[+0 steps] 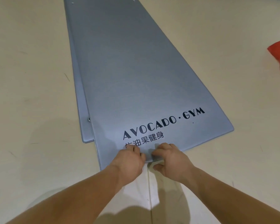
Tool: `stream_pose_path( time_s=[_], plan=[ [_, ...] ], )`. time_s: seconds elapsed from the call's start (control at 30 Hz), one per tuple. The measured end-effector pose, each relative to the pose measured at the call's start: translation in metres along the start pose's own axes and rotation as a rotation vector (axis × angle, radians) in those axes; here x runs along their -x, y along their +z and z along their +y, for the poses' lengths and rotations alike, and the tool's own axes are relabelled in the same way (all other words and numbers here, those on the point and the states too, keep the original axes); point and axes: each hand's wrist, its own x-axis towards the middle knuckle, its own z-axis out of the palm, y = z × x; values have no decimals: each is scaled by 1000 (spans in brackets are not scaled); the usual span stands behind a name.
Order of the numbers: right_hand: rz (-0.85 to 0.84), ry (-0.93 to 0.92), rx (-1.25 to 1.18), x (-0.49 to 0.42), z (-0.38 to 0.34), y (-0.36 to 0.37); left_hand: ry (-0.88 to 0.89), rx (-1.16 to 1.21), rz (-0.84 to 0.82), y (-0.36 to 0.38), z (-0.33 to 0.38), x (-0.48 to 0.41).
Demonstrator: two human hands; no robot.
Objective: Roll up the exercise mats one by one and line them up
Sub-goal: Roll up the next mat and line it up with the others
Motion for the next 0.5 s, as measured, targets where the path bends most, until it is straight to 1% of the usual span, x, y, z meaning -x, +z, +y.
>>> stream_pose_path(
  time_s=[0.07, 0.13, 0.17, 0.3, 0.33, 0.4, 0.5],
  plan=[
    [85, -49, 40, 3, -5, -3, 46, -14, 3, -15, -21, 11],
    [211, -120, 40, 1, -14, -7, 41, -56, 44, -25, -52, 28],
    [260, -148, 52, -1, -21, -10, 26, -70, 38, -28, -70, 39],
    [339, -204, 92, -13, -66, -28, -38, -72, -71, -35, -141, 99],
    [341, -228, 87, -15, -81, -30, -51, -79, -98, -35, -154, 114],
    [287, -261, 44, -18, -109, -36, -75, -77, -138, -33, -174, 142],
    [112, -278, 59, -18, -144, -48, -114, 39, -195, -28, -184, 178]
  ],
)
